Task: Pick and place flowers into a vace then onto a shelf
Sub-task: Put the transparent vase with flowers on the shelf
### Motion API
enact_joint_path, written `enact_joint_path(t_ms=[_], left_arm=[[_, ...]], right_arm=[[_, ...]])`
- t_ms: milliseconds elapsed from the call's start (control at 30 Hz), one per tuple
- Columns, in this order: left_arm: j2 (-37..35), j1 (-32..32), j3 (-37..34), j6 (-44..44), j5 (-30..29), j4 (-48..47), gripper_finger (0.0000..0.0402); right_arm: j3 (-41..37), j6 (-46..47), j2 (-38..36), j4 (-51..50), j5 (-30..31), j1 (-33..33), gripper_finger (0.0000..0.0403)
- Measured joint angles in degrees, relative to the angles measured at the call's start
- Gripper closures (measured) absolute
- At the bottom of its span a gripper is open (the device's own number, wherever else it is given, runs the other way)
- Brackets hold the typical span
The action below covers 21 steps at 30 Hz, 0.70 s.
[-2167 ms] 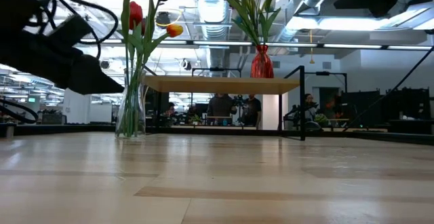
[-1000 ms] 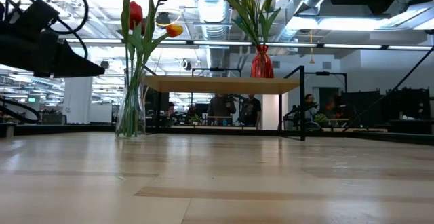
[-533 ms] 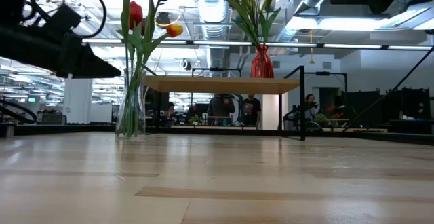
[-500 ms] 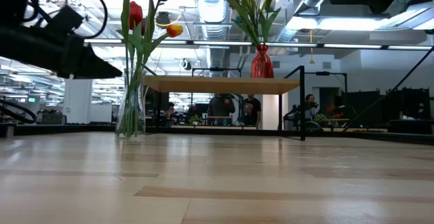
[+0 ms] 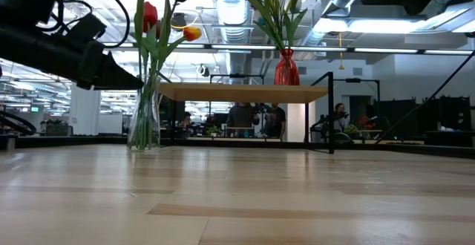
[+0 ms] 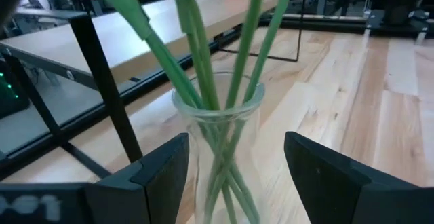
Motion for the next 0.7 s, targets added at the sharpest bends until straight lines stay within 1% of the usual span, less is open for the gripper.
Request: enact_joint_path(t_ms=[333, 600, 700], left_arm=[[0.0, 6.3, -0.04, 1.54, 6.33, -0.13, 0.0168], [0.0, 10.74, -0.04, 2.08, 13.35, -0.15, 0.0168], [0.0, 11.94, -0.07, 2.94, 15.03, 0.22, 0.0168]], right_arm=[[0.0, 0.02, 0.0, 0.02, -0.02, 0.0, 0.0147], [0.0, 0.0, 0.0, 0.02, -0.04, 0.0, 0.0147], [0.0, 0.0, 0.0, 0.02, -0.04, 0.0, 0.0147]])
